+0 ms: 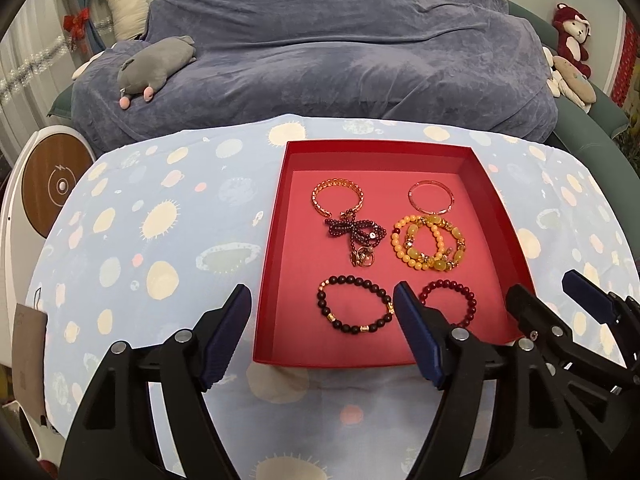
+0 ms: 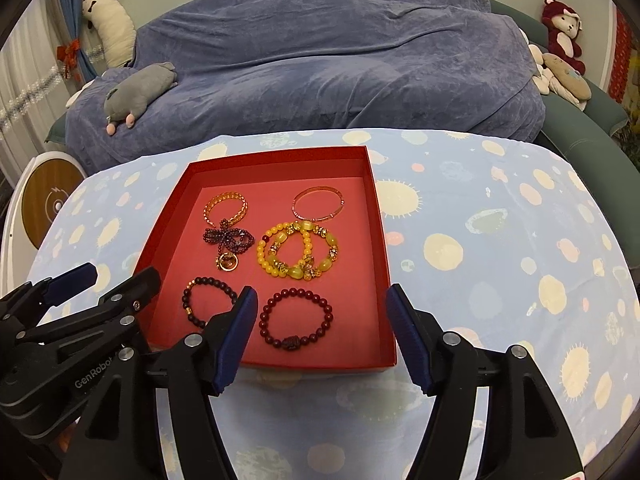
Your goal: Organize jewelry
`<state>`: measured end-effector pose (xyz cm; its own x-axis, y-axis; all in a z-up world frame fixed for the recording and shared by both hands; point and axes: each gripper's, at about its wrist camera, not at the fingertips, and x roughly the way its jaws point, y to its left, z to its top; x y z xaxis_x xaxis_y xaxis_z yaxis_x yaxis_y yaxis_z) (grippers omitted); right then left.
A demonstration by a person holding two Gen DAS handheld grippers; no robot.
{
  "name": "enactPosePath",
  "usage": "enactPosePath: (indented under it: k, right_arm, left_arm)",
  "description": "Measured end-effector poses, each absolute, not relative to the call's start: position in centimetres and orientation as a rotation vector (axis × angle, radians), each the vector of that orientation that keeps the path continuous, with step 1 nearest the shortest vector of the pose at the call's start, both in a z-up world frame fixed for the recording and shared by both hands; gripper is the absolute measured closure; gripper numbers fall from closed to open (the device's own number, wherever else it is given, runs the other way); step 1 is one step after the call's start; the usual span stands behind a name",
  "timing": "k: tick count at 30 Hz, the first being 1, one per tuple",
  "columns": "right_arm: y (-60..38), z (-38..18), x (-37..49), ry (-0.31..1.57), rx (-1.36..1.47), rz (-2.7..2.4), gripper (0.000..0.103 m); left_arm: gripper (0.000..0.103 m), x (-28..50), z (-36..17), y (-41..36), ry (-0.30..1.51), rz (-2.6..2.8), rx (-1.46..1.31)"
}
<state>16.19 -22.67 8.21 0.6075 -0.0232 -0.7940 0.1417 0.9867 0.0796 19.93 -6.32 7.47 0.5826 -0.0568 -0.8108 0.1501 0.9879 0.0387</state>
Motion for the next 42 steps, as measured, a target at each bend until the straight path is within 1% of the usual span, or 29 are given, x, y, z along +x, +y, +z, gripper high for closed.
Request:
enactPosePath:
  k: [8, 11, 12, 14, 16, 17, 19, 25, 29, 30, 31, 32, 42]
  right_arm:
    - [-22.1, 8.6, 13.7, 0.918, 0.138, -0.096, 0.039]
    - [-22.0, 8.6, 12.8, 0.92, 0.144, -0.1, 0.037]
    - [-22.0, 8.5, 12.5, 0.92, 0.148, -0.103, 0.035]
    - [-22.0, 8.4, 11.9, 0.923, 0.158, -0.107, 0.033]
    - [-22.0, 8.3, 11.2, 0.927, 0.161, -0.115, 0.027]
    - [-22.0, 8.2, 10.9, 0.926, 0.162, -0.119, 0.026]
    - [-22.0, 8.1, 10.2, 0.925, 0.159, -0.123, 0.024]
    - [-22.0, 7.8, 8.7, 0.936, 0.163, -0.124, 0.02]
    - [-21.9, 7.5, 8.0, 0.943, 0.161, -0.123, 0.018]
    - [-21.9, 7.4, 7.8, 0.945, 0.161, -0.128, 0.015]
    - [-22.0, 7.4, 7.5, 0.944, 0.161, -0.134, 0.008]
    - [-22.0, 7.3, 7.3, 0.939, 0.162, -0.135, 0.006]
    - [-21.9, 7.2, 6.1, 0.923, 0.159, -0.149, 0.006]
  left_arm:
    - [0.033, 17.5, 7.8, -5.7, 0.941, -0.109, 0.106]
    - [0.033, 16.6, 7.8, -5.6, 0.943, -0.105, 0.106]
    - [0.033, 16.3, 7.8, -5.5, 0.943, -0.101, 0.106]
    - [0.029, 15.7, 7.7, -5.2, 0.943, -0.09, 0.106]
    - [0.025, 15.1, 7.6, -4.9, 0.944, -0.082, 0.102]
    - [0.024, 14.8, 7.5, -4.7, 0.944, -0.076, 0.1]
    - [0.018, 14.2, 7.4, -4.4, 0.94, -0.064, 0.099]
    - [0.011, 12.7, 7.0, -3.8, 0.937, -0.051, 0.099]
    - [0.009, 11.9, 6.7, -3.5, 0.941, -0.05, 0.096]
    - [0.009, 11.8, 6.7, -3.4, 0.94, -0.05, 0.098]
    - [0.008, 11.6, 6.6, -3.3, 0.941, -0.046, 0.101]
    - [0.008, 11.5, 6.5, -3.2, 0.941, -0.045, 0.101]
    - [0.007, 10.5, 6.1, -3.1, 0.934, -0.052, 0.111]
